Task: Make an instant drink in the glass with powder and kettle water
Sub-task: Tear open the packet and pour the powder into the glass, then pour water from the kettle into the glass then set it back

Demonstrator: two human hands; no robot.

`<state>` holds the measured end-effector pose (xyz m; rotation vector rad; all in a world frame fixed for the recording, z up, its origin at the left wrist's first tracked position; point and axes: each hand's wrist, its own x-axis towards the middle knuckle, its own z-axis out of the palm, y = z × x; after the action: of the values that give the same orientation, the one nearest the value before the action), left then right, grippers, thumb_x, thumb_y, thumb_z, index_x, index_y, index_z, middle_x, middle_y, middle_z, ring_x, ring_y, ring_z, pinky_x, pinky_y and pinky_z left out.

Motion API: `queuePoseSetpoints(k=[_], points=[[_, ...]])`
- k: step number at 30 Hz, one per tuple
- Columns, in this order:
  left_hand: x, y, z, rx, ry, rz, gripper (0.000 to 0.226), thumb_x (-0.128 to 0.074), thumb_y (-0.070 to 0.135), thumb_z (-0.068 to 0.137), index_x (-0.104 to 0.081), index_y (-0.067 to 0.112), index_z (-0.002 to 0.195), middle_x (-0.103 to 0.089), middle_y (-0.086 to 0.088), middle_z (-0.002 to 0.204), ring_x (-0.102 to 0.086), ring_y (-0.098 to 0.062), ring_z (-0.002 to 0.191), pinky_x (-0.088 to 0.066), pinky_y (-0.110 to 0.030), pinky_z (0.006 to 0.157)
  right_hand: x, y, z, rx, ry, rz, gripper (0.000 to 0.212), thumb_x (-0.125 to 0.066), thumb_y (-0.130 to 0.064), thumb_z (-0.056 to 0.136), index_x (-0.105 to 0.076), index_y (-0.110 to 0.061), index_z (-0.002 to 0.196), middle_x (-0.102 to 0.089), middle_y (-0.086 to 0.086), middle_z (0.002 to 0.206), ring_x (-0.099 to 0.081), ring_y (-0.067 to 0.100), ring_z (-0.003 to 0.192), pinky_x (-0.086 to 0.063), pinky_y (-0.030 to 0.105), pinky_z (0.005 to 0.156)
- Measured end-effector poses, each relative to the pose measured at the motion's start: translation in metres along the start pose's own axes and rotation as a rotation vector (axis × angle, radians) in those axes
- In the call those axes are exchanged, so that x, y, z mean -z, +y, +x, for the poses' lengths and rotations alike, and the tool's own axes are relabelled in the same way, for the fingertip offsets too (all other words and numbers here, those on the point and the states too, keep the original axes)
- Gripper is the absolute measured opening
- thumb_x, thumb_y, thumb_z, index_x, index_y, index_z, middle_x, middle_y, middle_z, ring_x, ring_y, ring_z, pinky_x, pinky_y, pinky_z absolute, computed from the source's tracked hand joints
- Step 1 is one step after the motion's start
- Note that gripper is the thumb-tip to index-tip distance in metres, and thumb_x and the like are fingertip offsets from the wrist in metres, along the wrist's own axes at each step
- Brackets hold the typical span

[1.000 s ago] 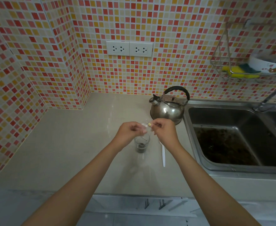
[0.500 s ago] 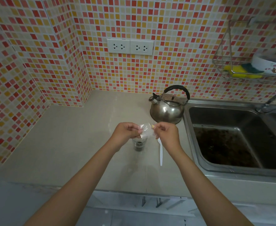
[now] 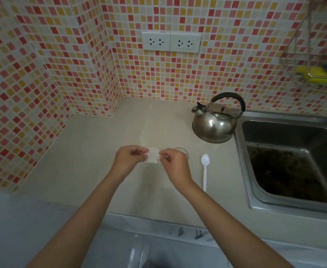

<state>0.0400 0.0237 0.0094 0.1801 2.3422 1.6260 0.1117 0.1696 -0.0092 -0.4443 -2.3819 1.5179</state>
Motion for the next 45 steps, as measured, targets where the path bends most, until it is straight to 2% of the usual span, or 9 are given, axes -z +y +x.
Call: queuePoseSetpoints(k=[5,8,10,14,21,29,34,40,45], points=[[0.007,-0.036,0.016,0.018,-0.009,0.11,0.024,-0.074,-0.006,0.075,-0.074,-0.004,0.099,-0.072,-0.015,0.088,-0.064,-0.014,0.072,-0.053,-0.013,0.072,-0.035,0.017,0.007,-0.033,-0.126,-0.218,0.015,-0.053,0.001,0.082,-0.067,0.003,0.077,-0.067,0.018,0.077,-0.06,0.026,0.071,-0.047,0.033,0.066],[-0.003,-0.052,0.023,0.013,-0.031,0.176,0.025,-0.075,-0.007,0.073,-0.074,-0.005,0.097,-0.073,-0.017,0.093,-0.064,-0.018,0.076,-0.051,-0.008,0.07,-0.048,0.032,0.012,-0.061,-0.2,-0.368,0.021,-0.048,0.0,0.083,-0.056,-0.006,0.065,-0.062,0.021,0.081,-0.058,0.03,0.075,-0.037,0.031,0.061],[-0.01,-0.061,0.028,0.012,-0.041,0.205,0.025,-0.075,-0.007,0.072,-0.073,-0.005,0.097,-0.073,-0.018,0.093,-0.064,-0.018,0.077,-0.05,-0.005,0.068,-0.053,0.042,0.014,-0.071,-0.236,-0.452,0.02,-0.046,-0.001,0.085,-0.058,-0.007,0.071,-0.062,0.022,0.093,-0.06,0.033,0.085,-0.039,0.031,0.065],[-0.018,-0.075,0.038,0.014,-0.067,0.267,0.022,-0.075,-0.004,0.075,-0.074,-0.004,0.096,-0.074,-0.019,0.095,-0.066,-0.021,0.081,-0.054,-0.029,0.085,-0.06,0.056,0.018,-0.061,-0.266,-0.571,0.025,-0.045,-0.002,0.089,-0.065,0.001,0.102,-0.06,0.021,0.109,-0.058,0.034,0.101,-0.047,0.035,0.083],[-0.026,-0.092,0.046,-0.075,-0.137,0.454,0.018,-0.07,0.004,0.08,-0.075,0.002,0.097,-0.07,-0.018,0.099,-0.068,-0.031,0.089,-0.054,-0.04,0.086,-0.068,0.071,0.013,0.012,-0.28,-0.801,0.025,-0.042,-0.002,0.09,-0.056,-0.003,0.11,-0.05,0.019,0.118,-0.047,0.034,0.111,-0.044,0.039,0.085],[-0.018,-0.101,0.045,-0.218,-0.135,0.604,0.029,-0.067,0.013,0.081,-0.069,0.016,0.11,-0.058,-0.003,0.105,-0.061,-0.022,0.092,-0.053,-0.036,0.083,-0.06,0.066,-0.012,0.156,-0.156,-0.794,0.028,-0.05,-0.011,0.089,-0.059,-0.002,0.114,-0.059,0.021,0.108,-0.057,0.037,0.101,-0.05,0.041,0.072],[-0.015,-0.084,0.065,-0.284,-0.037,0.475,0.024,-0.067,0.005,0.081,-0.072,0.014,0.103,-0.06,-0.003,0.104,-0.064,-0.022,0.085,-0.054,-0.034,0.082,-0.021,0.046,-0.04,0.362,0.023,-0.664,0.016,-0.069,-0.025,0.079,-0.072,-0.013,0.09,-0.065,0.004,0.076,-0.065,0.021,0.066,-0.051,0.026,0.048],[-0.047,-0.009,0.109,-0.408,0.002,0.314,0.015,-0.067,0.01,0.085,-0.072,0.012,0.099,-0.063,-0.009,0.103,-0.065,-0.022,0.08,-0.048,-0.024,0.077,0.064,0.026,-0.022,0.352,0.363,-0.669,0.021,-0.066,-0.034,0.084,-0.073,-0.016,0.093,-0.069,0.001,0.083,-0.064,0.014,0.075,-0.053,0.024,0.063],[-0.094,0.051,0.141,-0.467,-0.098,0.364,0.022,-0.067,0.019,0.087,-0.07,0.014,0.108,-0.061,-0.007,0.111,-0.061,-0.017,0.087,-0.046,-0.024,0.08,0.135,0.022,0.043,0.162,0.39,-0.728,0.038,-0.07,-0.036,0.079,-0.066,-0.014,0.11,-0.066,0.006,0.105,-0.061,0.021,0.098,-0.054,0.034,0.076]])
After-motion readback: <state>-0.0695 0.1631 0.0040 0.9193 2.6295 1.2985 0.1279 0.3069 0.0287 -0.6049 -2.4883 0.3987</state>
